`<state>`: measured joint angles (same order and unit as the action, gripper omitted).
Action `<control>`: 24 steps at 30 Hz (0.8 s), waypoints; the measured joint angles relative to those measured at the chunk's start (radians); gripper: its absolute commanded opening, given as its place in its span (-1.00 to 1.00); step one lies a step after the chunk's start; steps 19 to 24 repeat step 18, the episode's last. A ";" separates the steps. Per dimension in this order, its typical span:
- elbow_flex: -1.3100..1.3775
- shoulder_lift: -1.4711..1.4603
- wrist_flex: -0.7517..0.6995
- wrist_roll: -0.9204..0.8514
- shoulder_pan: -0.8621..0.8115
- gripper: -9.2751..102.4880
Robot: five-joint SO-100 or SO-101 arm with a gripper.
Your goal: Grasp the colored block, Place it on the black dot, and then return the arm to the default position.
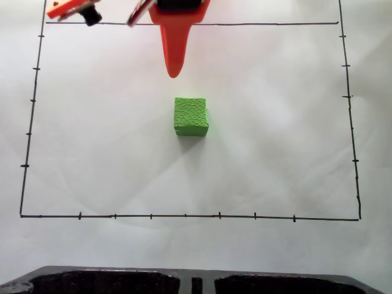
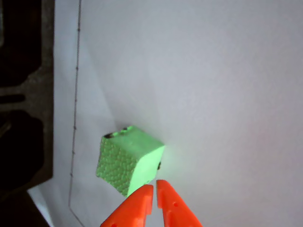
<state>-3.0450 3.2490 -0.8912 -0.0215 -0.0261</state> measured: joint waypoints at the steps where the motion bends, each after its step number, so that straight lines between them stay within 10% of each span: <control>1: 0.000 0.000 0.000 0.005 -0.002 -0.83; 24: 0.000 0.000 -0.006 0.044 -0.038 -0.83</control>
